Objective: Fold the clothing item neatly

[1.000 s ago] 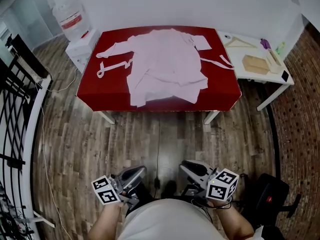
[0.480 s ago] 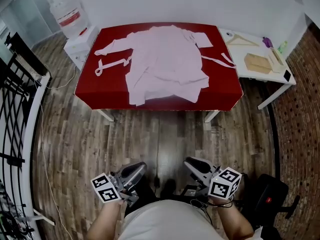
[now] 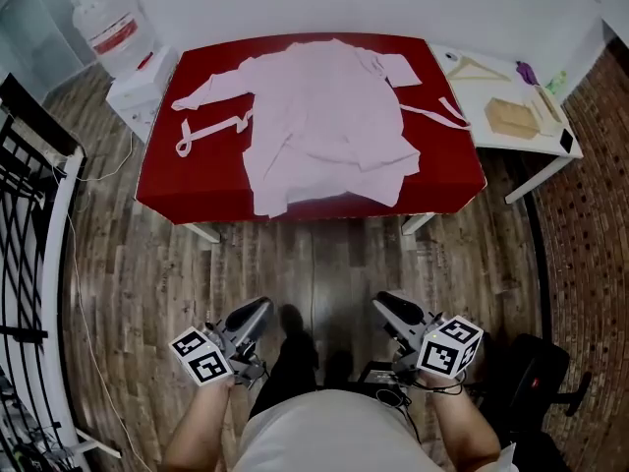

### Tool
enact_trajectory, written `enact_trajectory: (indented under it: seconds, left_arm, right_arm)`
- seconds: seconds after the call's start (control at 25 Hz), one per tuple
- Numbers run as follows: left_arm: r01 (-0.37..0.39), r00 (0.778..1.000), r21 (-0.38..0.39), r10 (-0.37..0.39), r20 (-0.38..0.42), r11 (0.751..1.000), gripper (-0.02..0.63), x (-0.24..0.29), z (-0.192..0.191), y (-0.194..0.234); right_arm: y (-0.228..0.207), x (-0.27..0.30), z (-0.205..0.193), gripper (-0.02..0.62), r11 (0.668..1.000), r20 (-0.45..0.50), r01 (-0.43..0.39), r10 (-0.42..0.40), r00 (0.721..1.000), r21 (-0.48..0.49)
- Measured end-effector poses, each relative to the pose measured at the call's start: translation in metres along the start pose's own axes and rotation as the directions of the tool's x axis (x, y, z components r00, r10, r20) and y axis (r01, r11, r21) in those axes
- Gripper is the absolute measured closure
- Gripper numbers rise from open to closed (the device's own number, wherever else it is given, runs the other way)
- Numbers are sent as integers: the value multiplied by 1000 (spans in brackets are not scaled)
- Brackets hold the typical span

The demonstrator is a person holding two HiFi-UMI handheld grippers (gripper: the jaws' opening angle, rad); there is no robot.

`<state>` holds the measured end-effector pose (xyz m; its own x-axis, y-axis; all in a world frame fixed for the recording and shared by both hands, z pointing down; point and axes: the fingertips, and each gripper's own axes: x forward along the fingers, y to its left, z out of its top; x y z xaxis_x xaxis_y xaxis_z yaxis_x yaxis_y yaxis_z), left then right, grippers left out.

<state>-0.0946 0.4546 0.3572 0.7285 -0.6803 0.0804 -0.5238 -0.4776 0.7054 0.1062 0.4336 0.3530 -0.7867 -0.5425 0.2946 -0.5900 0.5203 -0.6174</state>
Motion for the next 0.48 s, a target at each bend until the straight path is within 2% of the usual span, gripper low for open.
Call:
enact_trajectory:
  seconds: [0.2, 0.32, 0.48]
  left_arm:
    - [10, 1000, -31, -10, -1, 999, 594, 13, 40, 55]
    - [-1, 999, -10, 0, -46, 1000, 522, 21, 58, 89]
    - [-17, 993, 35, 21, -116, 999, 483, 31, 71, 131]
  right_arm:
    - [-28, 32, 21, 511, 994, -6, 107, -108, 994, -32]
    - [-46, 48, 33, 511, 983, 4, 180, -180, 984, -27]
    - [-70, 62, 42, 509, 961, 3, 276, -276, 961, -27]
